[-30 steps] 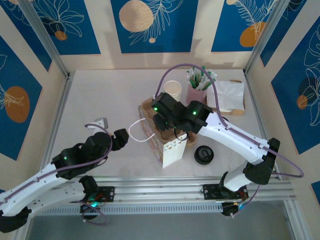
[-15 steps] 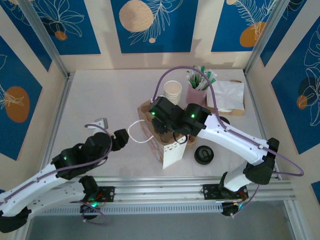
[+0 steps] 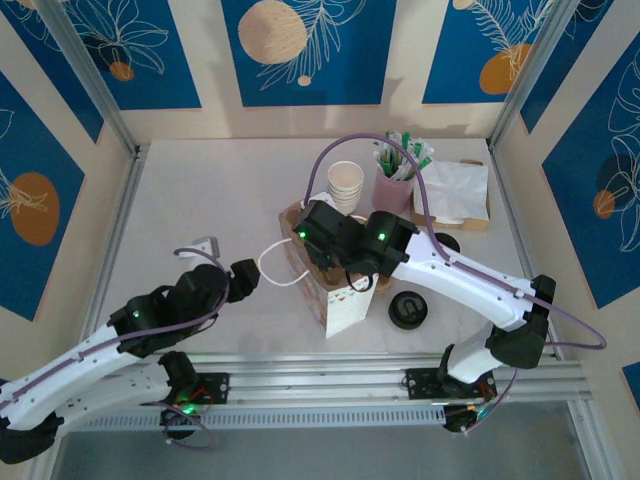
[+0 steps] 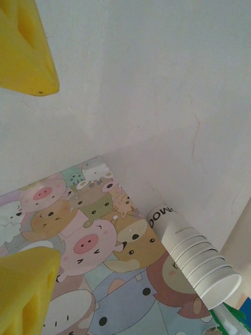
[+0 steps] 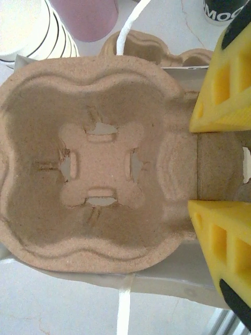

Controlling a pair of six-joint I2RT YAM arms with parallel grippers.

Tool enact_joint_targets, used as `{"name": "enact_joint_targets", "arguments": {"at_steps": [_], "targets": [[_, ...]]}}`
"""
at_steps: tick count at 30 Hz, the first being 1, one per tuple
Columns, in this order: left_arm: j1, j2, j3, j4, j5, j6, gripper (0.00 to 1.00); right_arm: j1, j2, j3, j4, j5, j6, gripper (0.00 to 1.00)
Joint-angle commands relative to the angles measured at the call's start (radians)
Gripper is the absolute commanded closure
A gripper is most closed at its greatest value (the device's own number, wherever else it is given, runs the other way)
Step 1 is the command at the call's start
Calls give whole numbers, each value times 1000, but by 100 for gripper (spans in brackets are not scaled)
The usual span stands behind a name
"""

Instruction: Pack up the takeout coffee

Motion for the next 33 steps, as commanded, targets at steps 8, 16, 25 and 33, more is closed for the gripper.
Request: {"name": "enact_joint_targets", "arguments": {"at_steps": [8, 16, 25, 33], "targets": [[-5, 5, -17, -20, 25, -34, 25, 50, 25, 38, -30, 136, -34, 63], [-5, 30, -17, 7, 80, -30, 25, 40, 10, 6, 63, 75, -8, 63], [-5, 47, -26, 38, 120, -31, 25, 58, 31, 21, -2, 113, 58, 64], [-5, 45, -23, 38, 130, -24, 25, 64, 50, 9, -10, 82, 157, 64]]}}
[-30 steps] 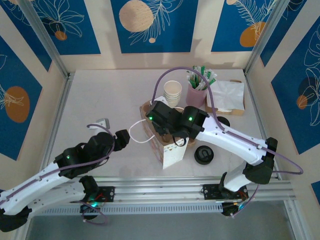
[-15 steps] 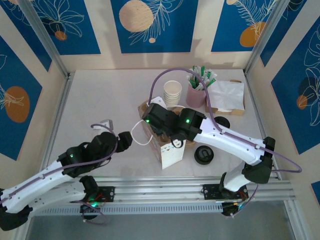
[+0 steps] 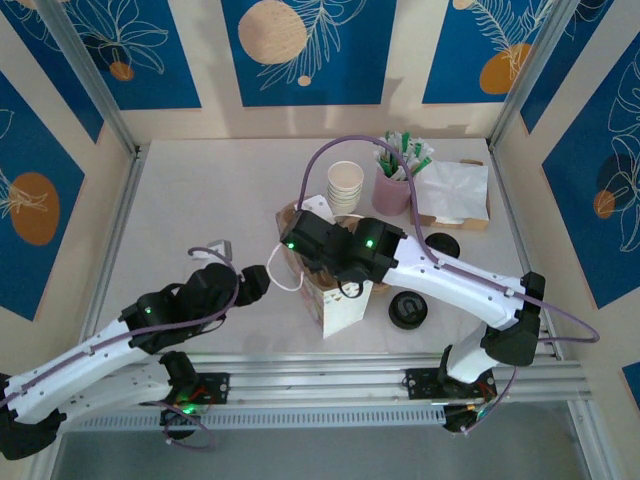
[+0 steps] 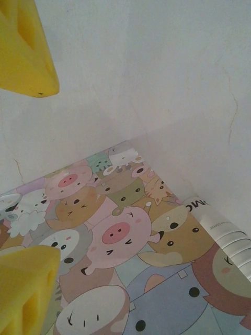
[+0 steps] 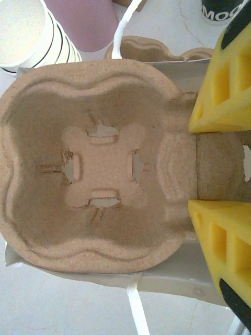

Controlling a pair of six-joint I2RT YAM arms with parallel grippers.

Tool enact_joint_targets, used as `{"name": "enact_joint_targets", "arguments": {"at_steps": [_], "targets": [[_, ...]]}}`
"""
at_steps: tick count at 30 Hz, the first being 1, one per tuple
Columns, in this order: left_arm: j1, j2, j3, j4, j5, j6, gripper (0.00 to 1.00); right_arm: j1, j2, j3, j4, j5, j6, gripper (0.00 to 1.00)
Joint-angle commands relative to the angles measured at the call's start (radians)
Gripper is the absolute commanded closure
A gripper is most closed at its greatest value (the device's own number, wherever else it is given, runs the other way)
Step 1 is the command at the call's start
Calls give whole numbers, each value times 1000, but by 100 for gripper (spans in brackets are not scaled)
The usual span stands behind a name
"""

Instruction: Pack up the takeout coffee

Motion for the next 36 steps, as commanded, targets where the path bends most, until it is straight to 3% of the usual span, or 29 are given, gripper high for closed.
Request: {"name": "enact_joint_targets", "arguments": {"at_steps": [1, 7, 13, 28, 36], "targets": [[-5, -6, -2, 7, 14, -5, 25, 8, 16, -10, -13, -16, 68, 63], [-5, -12, -2, 3, 16, -5, 25, 5, -4, -23, -8, 20, 99, 63], [-5, -12, -2, 3, 23, -8, 25, 0, -32, -79, 71, -26, 117, 63], [-5, -9, 9, -10, 26, -4, 25, 8, -34, -161, -8, 97, 188, 63], [-5, -8, 7, -14, 30, -2, 25, -6, -112, -156, 130, -30, 180, 63]]}}
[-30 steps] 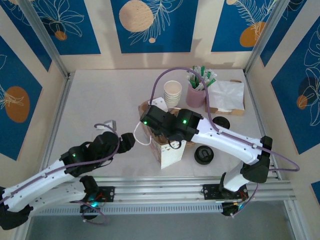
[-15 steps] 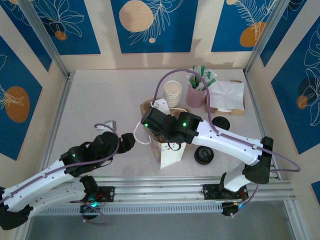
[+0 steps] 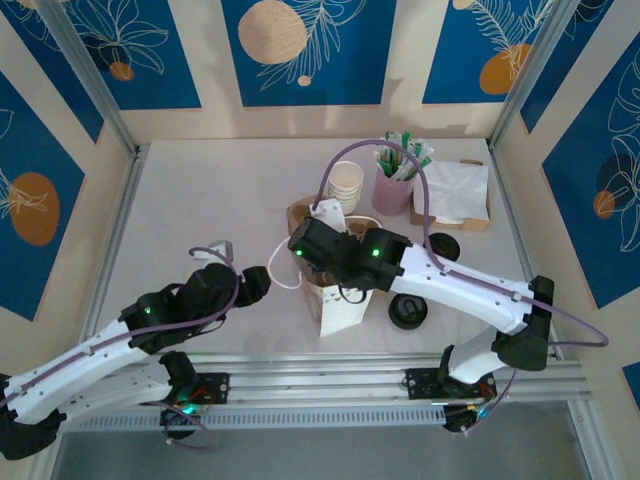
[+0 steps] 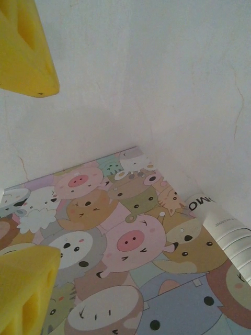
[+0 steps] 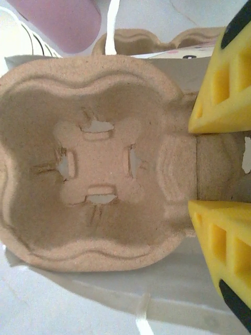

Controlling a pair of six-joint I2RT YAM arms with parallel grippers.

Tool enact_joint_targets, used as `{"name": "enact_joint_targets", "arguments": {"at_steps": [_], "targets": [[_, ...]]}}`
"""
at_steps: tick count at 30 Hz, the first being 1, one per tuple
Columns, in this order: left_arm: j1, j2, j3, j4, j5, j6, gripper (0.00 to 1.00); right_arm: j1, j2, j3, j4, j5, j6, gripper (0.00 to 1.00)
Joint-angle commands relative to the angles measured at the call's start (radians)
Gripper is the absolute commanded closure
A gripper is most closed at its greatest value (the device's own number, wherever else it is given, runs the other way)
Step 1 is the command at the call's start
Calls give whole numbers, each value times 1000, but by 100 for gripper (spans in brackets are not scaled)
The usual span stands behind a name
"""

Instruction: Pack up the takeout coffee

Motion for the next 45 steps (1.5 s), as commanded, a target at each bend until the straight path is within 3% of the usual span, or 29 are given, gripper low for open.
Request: {"name": "enact_joint_targets", "arguments": {"at_steps": [1, 7, 16, 35, 45], "targets": [[-5, -7, 5, -10, 13, -3, 26, -1, -37, -9, 20, -67, 32, 63], [-5, -4, 7, -15, 17, -1, 27, 3, -48, 11, -39, -23, 56, 64], [-5, 1, 11, -18, 15, 4, 27, 1, -130, 5, 22, -58, 22, 64], [-5, -17, 35, -78, -30, 35, 29, -17, -54, 55, -136, -66, 34, 60], [-5, -34, 95, -173, -101, 90, 23, -22, -47, 37, -133, -127, 2, 60]]}}
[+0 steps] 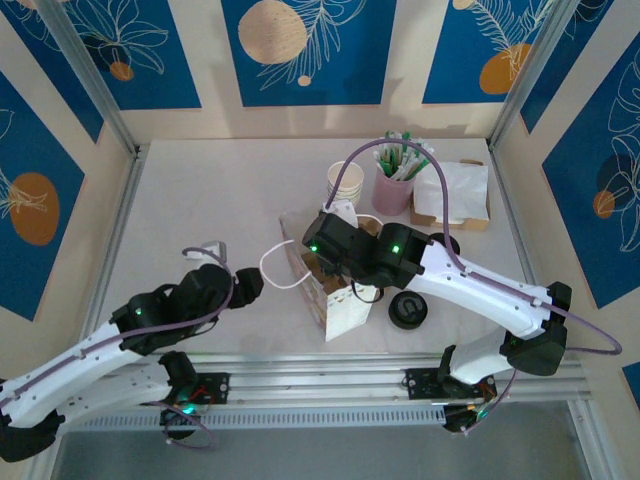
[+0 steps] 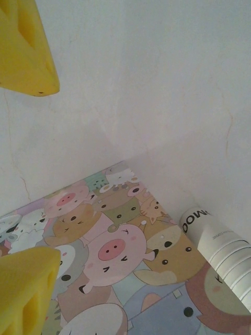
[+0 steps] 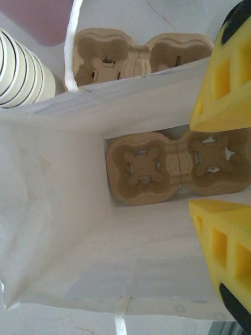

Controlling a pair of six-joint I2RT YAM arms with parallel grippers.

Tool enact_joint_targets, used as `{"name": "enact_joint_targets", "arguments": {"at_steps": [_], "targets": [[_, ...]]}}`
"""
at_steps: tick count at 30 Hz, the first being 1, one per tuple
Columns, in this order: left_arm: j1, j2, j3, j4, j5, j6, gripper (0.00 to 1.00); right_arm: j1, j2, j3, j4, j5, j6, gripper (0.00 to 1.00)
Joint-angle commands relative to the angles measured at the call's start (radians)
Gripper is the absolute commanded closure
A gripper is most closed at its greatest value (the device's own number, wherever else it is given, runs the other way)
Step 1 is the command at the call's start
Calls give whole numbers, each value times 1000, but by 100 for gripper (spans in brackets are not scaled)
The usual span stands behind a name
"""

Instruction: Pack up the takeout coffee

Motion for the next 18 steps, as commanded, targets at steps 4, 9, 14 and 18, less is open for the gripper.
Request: {"name": "enact_joint_targets", "arguments": {"at_steps": [4, 9, 14, 18], "targets": [[-5, -9, 77, -88, -58, 60, 20, -3, 7, 2, -32, -38, -24, 61], [-5, -17, 102, -109, -65, 78, 16, -3, 16, 3, -46, -56, -37, 61], [-5, -36, 122, -149, -95, 85, 13, -2, 33, 6, -57, -72, -47, 62], [-5, -56, 127, -158, -102, 89, 13, -4, 48, 6, -63, -81, -53, 63]]}}
